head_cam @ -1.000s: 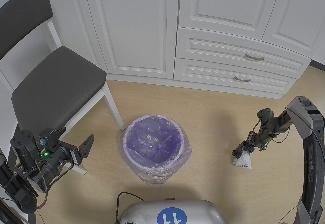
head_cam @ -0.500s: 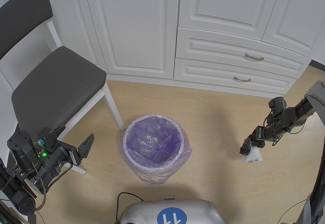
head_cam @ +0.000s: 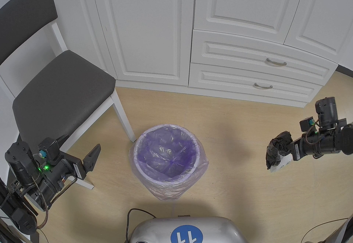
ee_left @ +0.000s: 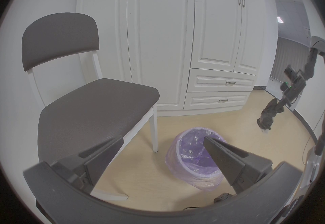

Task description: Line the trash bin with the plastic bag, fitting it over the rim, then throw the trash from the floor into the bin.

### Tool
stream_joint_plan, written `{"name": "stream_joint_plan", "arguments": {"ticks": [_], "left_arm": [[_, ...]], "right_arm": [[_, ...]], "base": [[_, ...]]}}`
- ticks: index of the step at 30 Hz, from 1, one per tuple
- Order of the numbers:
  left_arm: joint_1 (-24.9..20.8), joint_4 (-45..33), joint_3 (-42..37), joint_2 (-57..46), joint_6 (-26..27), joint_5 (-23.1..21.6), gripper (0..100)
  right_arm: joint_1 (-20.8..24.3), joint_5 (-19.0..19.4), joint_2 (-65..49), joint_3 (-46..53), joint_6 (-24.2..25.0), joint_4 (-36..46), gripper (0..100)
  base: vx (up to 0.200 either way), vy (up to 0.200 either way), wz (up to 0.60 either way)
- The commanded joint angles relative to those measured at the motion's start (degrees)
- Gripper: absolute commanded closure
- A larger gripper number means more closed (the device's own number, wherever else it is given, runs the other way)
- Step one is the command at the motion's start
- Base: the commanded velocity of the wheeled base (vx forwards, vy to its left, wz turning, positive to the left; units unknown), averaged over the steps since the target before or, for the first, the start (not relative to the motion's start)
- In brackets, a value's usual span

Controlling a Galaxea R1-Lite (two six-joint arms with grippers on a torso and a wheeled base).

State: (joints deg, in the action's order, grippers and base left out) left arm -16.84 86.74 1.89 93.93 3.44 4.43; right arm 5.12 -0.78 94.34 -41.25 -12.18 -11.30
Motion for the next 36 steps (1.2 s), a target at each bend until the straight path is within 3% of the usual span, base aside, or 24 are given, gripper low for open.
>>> {"name": "stream_joint_plan", "arguments": {"ticks": [1,9,14,19,20,26,30,31,32,33,34,36], "left_arm": [[-0.04,0.1,-0.22,-0.59,0.43,0.06,0],[-0.04,-0.08,-0.22,-2.43,1.22,0.15,0],[-0.04,-0.16,-0.04,-3.49,1.48,0.15,0],[0.05,-0.16,0.13,-4.28,2.01,0.15,0],[0.05,-0.16,0.13,-4.37,2.1,0.15,0],[0.31,-0.16,0.57,-4.98,2.1,0.15,0],[0.49,-0.16,0.84,-5.6,2.1,0.15,0],[0.49,-0.16,0.84,-5.6,2.1,0.15,0],[0.49,-0.16,0.92,-5.6,2.1,0.15,0],[0.49,-0.16,1.01,-5.6,2.1,0.15,0],[0.4,-0.16,1.27,-5.51,2.1,0.15,0],[0.49,-0.16,1.27,-5.51,2.1,0.15,0]], "right_arm": [[9.56,-3.26,-18.58,10.14,-7.95,-1.0,100],[17.47,-3.35,-29.57,16.47,-16.03,-1.0,100],[24.24,-2.74,-29.92,17.7,-15.86,-1.53,100],[32.85,4.3,-22.98,20.86,-7.86,-14.54,100],[34.78,6.32,-19.99,22.62,-5.31,-20.96,100],[39.35,7.37,-3.82,27.37,4.88,-49.78,100],[41.46,4.12,12.8,26.22,14.99,-75.1,100],[41.46,4.12,12.8,26.22,14.99,-75.1,100],[42.25,0.25,20.79,23.15,18.51,-78.7,100],[42.34,-0.8,22.02,22.09,18.95,-78.7,100],[42.6,-5.11,24.66,18.14,20.62,-78.7,100],[43.66,-9.33,28.0,13.48,24.66,-78.7,100]], "base": [[0.0,0.0,0.0],[0.0,0.0,0.0],[0.0,0.0,0.0],[0.0,0.0,0.0],[0.0,0.0,0.0],[0.0,0.0,0.0],[0.0,0.0,0.0],[0.0,0.0,0.0],[0.0,0.0,0.0],[0.0,0.0,0.0],[0.0,0.0,0.0],[0.0,0.0,0.0]]}}
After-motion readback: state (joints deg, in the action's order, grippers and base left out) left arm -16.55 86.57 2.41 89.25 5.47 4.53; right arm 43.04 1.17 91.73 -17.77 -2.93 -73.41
